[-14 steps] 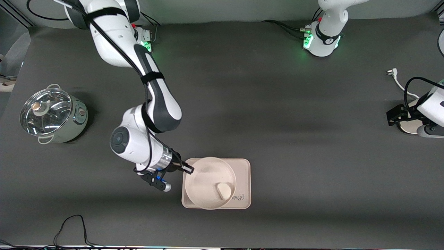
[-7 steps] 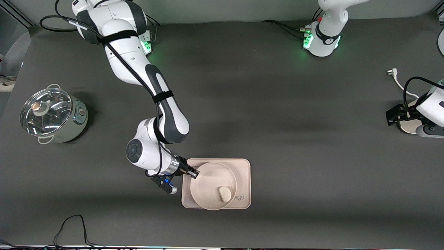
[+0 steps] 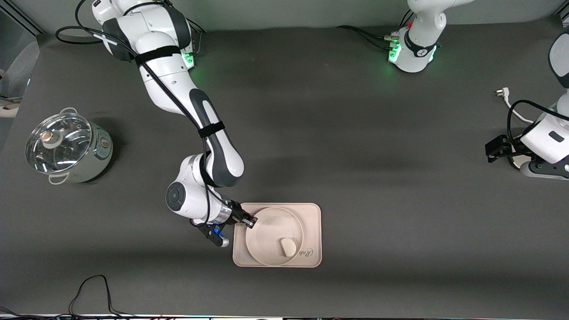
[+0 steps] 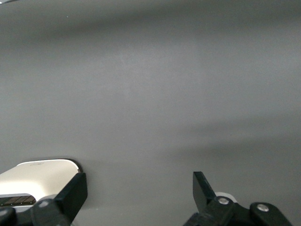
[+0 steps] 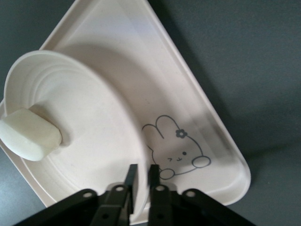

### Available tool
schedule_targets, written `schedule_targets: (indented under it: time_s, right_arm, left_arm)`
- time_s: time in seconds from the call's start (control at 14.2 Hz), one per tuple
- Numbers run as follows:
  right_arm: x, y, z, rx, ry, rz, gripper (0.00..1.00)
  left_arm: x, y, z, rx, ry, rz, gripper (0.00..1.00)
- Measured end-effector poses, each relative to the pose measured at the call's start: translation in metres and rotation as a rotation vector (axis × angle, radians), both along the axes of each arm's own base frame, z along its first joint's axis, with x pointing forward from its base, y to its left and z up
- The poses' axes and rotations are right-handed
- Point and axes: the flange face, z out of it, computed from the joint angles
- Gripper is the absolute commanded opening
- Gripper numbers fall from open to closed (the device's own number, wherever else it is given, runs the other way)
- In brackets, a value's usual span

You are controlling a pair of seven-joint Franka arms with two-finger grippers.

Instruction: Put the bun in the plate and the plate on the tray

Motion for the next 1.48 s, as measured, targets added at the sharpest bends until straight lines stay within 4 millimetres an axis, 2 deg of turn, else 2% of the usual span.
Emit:
schedule_targets:
  time_s: [0.07,0.28,0.42,0.49,0.78,0.99,1.13,1.34,1.48]
  right_arm:
    - [0.001,0.001,0.003,0.005,-0.006,0.0,1.0]
    - [0.006,0.006,0.022,0.022,-0.031,0.003,1.0]
    - [0.008,0.002,0.049,0.037,-0.02,0.015,1.0]
    - [0.01,-0.007,0.066,0.034,-0.003,0.029,1.0]
    - [0.009,-0.068,0.164,-0.082,0.039,0.182,1.0]
    - [-0.004,-0.101,0.228,-0.223,0.014,0.314,1.0]
    - [-0.015,-0.13,0.269,-0.3,-0.008,0.399,1.0]
    - [-0.036,-0.179,0.326,-0.349,-0.012,0.422,1.0]
    - [-0.051,-0.194,0.353,-0.363,-0.009,0.427,1.0]
  left_arm:
    - [0.0,0.001,0.0,0.006,0.0,-0.001,1.0]
    - [0.0,0.001,0.0,0.014,0.0,-0.003,1.0]
    - [0.0,0.002,0.0,0.015,0.0,-0.003,1.0]
    - [0.0,0.002,0.0,0.016,0.0,-0.003,1.0]
    - [0.0,0.013,0.003,0.02,-0.005,0.016,1.0]
    - [0.0,0.011,0.003,0.02,-0.006,0.014,1.0]
    - [0.0,0.009,0.004,0.02,-0.007,0.01,1.0]
    - [0.0,0.009,0.004,0.02,-0.008,0.01,1.0]
    - [-0.001,0.011,0.006,0.02,-0.011,0.013,1.0]
